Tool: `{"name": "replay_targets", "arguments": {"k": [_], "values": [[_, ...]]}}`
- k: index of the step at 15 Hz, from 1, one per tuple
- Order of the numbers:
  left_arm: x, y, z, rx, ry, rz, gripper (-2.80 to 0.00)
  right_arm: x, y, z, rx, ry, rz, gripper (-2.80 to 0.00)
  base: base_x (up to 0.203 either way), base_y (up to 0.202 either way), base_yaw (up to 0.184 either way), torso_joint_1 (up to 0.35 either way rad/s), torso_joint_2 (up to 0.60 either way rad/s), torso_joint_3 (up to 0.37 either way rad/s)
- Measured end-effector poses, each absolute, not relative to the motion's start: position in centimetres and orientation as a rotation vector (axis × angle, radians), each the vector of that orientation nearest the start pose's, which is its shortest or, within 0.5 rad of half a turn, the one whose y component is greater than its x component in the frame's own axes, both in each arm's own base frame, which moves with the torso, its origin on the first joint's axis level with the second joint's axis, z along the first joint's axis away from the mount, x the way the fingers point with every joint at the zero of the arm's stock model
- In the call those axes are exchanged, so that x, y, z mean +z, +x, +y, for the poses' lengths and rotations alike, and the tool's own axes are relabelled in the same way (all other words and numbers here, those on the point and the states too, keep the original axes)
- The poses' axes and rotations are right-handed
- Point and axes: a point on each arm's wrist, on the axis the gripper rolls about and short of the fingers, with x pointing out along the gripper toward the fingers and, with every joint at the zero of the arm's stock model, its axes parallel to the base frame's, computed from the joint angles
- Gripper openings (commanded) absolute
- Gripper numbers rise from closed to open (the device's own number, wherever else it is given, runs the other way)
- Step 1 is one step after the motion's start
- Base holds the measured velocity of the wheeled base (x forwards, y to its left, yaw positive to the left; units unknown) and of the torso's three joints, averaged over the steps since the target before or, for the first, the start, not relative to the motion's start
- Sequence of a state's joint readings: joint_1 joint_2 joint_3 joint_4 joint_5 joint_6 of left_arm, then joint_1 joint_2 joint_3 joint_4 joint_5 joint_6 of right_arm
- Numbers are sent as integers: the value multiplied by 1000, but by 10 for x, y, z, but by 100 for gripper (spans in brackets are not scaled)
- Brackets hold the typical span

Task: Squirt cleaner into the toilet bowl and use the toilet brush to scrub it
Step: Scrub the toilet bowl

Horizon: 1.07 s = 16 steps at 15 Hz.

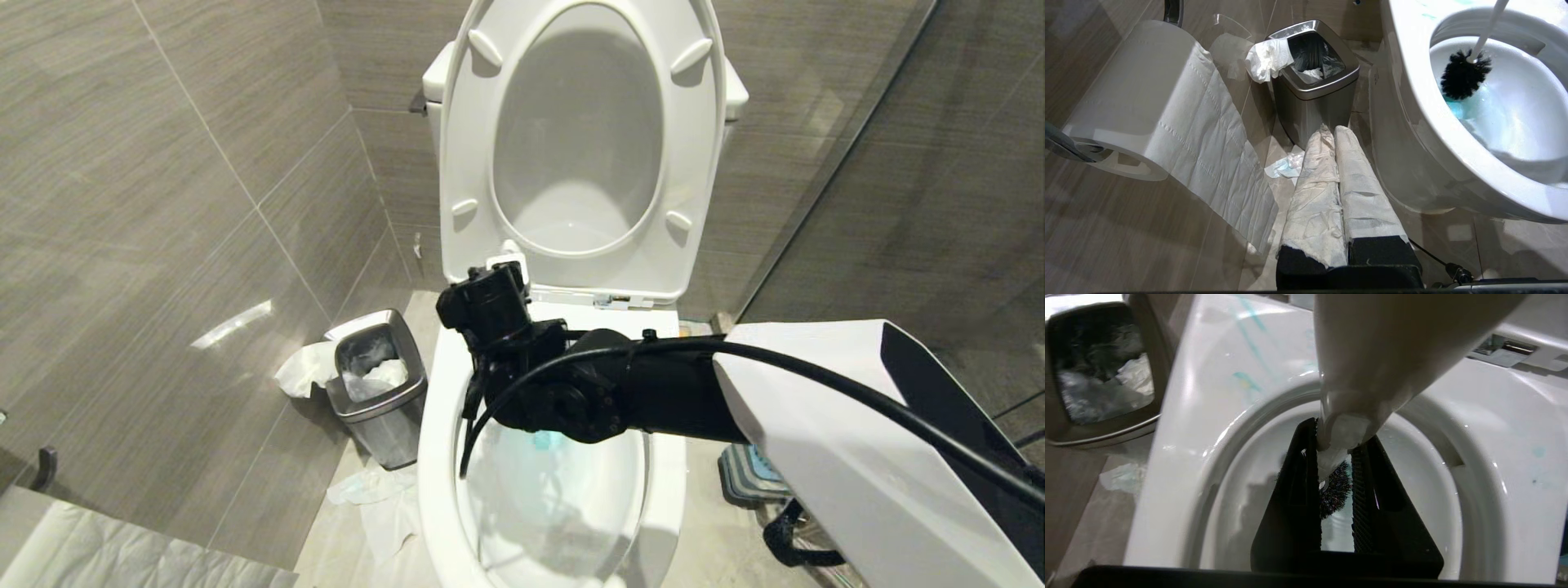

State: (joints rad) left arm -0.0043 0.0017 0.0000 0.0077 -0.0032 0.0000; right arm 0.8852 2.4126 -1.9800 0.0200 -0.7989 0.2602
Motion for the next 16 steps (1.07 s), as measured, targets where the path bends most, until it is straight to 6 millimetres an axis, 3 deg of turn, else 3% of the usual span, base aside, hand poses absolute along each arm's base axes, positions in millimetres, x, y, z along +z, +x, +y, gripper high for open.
{"name": "replay_targets", "arguments": {"k": [4,9,12,16], "values": [[75,-23,0,-8,0,9,-280,151,304,392,99,-100,322,-280,0,0,0,0,0,0],[75,-23,0,-8,0,9,-280,138,258,393,152,-141,388,-280,0,0,0,0,0,0],[75,-23,0,-8,0,9,-280,133,234,380,160,-151,433,-280,0,0,0,0,0,0],[75,-23,0,-7,0,9,-280,140,216,351,137,-133,461,-280,0,0,0,0,0,0]]}}
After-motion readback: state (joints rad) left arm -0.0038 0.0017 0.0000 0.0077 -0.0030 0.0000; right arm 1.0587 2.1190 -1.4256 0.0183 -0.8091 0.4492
